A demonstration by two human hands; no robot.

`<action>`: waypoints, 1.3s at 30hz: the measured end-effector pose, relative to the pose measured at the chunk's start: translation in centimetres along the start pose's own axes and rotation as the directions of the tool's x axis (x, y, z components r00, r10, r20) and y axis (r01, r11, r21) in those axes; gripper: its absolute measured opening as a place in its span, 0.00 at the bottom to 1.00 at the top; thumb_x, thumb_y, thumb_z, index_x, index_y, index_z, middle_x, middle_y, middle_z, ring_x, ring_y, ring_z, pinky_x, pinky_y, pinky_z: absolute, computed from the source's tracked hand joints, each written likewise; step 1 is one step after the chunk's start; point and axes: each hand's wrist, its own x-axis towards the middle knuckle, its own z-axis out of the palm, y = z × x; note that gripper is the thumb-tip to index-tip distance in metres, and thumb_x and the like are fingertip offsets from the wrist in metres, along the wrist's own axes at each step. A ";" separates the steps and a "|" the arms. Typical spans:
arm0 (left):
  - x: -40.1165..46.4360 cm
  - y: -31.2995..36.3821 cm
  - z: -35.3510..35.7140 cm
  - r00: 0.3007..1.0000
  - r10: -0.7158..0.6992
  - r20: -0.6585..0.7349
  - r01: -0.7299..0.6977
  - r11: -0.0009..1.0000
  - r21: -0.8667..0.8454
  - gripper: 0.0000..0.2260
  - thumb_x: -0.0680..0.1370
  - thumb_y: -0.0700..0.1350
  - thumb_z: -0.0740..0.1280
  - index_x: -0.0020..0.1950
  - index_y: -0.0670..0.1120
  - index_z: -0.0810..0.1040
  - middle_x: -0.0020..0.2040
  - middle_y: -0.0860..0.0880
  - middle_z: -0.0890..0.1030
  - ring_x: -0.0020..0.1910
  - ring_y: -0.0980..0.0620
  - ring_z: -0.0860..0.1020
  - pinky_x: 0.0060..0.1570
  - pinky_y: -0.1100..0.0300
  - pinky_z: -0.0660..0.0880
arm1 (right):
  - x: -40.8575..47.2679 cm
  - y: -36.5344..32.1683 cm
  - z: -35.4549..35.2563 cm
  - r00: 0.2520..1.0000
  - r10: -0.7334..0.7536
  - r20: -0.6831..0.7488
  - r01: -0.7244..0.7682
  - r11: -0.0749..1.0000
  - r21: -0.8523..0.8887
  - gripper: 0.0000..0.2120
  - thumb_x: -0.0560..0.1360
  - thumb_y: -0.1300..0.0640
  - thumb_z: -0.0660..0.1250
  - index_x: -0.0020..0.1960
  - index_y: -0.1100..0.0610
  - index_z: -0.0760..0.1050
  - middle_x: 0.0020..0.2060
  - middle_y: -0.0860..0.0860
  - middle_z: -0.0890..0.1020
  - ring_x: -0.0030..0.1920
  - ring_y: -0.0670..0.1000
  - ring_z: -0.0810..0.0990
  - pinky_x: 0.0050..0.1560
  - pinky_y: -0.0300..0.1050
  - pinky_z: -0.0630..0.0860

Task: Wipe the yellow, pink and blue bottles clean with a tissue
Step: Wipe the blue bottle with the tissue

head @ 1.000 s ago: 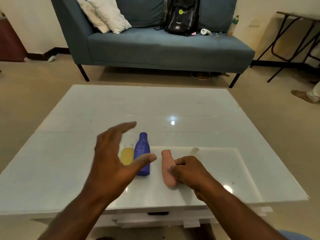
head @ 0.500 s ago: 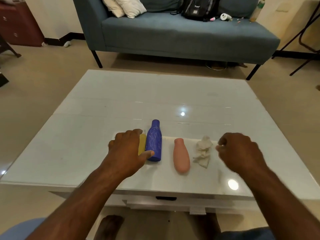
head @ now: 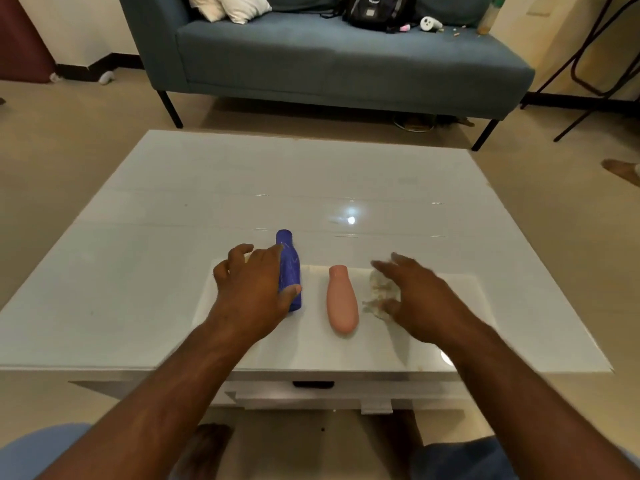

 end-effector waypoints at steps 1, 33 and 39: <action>0.0 0.2 0.2 1.000 0.005 -0.003 -0.005 1.000 0.012 0.32 0.77 0.61 0.66 0.77 0.52 0.61 0.74 0.50 0.69 0.78 0.46 0.55 0.72 0.46 0.56 | 0.3 -0.5 0.7 1.000 -0.020 0.000 0.020 0.999 -0.031 0.29 0.80 0.52 0.71 0.79 0.47 0.68 0.80 0.51 0.65 0.76 0.56 0.69 0.74 0.47 0.66; -2.1 1.6 -2.7 0.983 -0.124 0.134 0.158 0.211 -0.965 0.14 0.76 0.48 0.70 0.61 0.47 0.79 0.56 0.45 0.83 0.55 0.44 0.84 0.53 0.47 0.82 | 0.2 -4.3 -0.1 0.782 -0.023 -0.622 0.429 0.745 0.511 0.08 0.78 0.64 0.72 0.54 0.54 0.84 0.49 0.43 0.84 0.51 0.43 0.84 0.49 0.30 0.81; -3.1 3.3 -1.9 0.986 -0.069 0.150 0.154 0.048 -0.987 0.19 0.75 0.54 0.63 0.63 0.48 0.77 0.58 0.46 0.83 0.55 0.46 0.84 0.50 0.51 0.83 | -1.7 -6.9 1.5 0.670 -0.320 -0.670 0.588 0.779 0.216 0.11 0.77 0.64 0.69 0.58 0.56 0.82 0.55 0.49 0.83 0.56 0.47 0.81 0.55 0.39 0.80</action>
